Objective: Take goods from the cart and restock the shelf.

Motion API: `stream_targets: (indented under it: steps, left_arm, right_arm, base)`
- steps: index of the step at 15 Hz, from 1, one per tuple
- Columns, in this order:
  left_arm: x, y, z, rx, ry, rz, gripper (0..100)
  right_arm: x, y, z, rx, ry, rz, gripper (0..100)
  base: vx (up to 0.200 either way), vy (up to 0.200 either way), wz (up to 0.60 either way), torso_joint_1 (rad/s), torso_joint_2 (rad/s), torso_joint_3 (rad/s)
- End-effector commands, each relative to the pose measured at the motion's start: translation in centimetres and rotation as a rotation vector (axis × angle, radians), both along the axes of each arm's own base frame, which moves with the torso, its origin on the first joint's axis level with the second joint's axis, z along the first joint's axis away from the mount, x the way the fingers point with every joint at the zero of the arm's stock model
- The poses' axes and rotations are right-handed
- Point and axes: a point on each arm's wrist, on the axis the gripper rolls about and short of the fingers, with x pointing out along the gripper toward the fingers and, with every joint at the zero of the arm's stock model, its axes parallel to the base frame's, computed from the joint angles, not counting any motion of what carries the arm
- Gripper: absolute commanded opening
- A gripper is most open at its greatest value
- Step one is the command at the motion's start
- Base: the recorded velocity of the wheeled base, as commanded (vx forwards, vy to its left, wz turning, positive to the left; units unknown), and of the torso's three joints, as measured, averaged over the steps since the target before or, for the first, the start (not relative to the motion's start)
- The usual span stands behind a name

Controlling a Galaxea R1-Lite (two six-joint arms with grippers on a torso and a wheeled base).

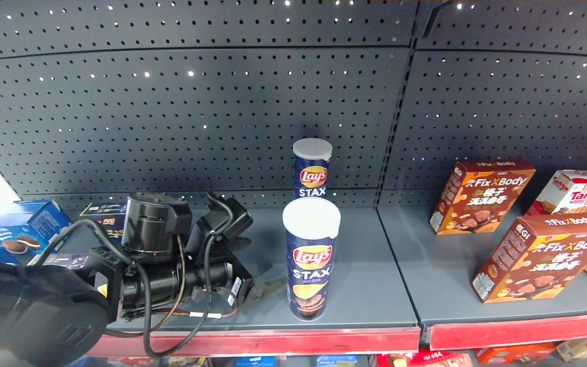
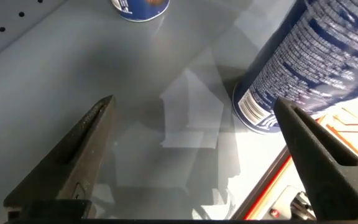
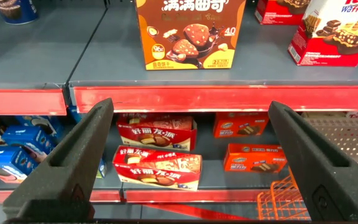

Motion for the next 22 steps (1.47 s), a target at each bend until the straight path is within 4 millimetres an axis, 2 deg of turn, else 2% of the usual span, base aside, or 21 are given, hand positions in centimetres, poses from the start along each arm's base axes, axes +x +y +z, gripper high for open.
stream_targets:
  steps: [1, 9, 14, 20, 22]
  left_arm:
    - [0.2, -0.1, 0.0, -0.001, -0.001, 0.000, 100]
    - [0.3, -0.1, -0.4, 0.005, 0.011, 0.000, 100]
    - [0.8, 1.1, 1.0, -0.013, -0.057, 0.069, 100]
    - [0.1, 1.5, 1.2, -0.002, -0.062, 0.097, 100]
    - [0.6, 1.5, 2.0, -0.007, -0.095, 0.119, 100]
  right_arm:
    - [0.0, 0.0, 0.0, 0.000, 0.001, 0.001, 100]
    - [0.0, 0.0, 0.0, 0.000, 0.001, 0.001, 100]
    - [0.0, 0.0, 0.0, 0.000, 0.001, 0.001, 100]
    - [0.0, 0.0, 0.0, 0.000, 0.001, 0.001, 100]
    - [0.0, 0.0, 0.0, 0.000, 0.001, 0.001, 100]
  base:
    - [0.000, 0.000, 0.00, 0.000, 0.00, 0.000]
    - [0.000, 0.000, 0.00, 0.000, 0.00, 0.000]
    - [0.000, 0.000, 0.00, 0.000, 0.00, 0.000]
    - [0.000, 0.000, 0.00, 0.000, 0.00, 0.000]
    - [0.000, 0.000, 0.00, 0.000, 0.00, 0.000]
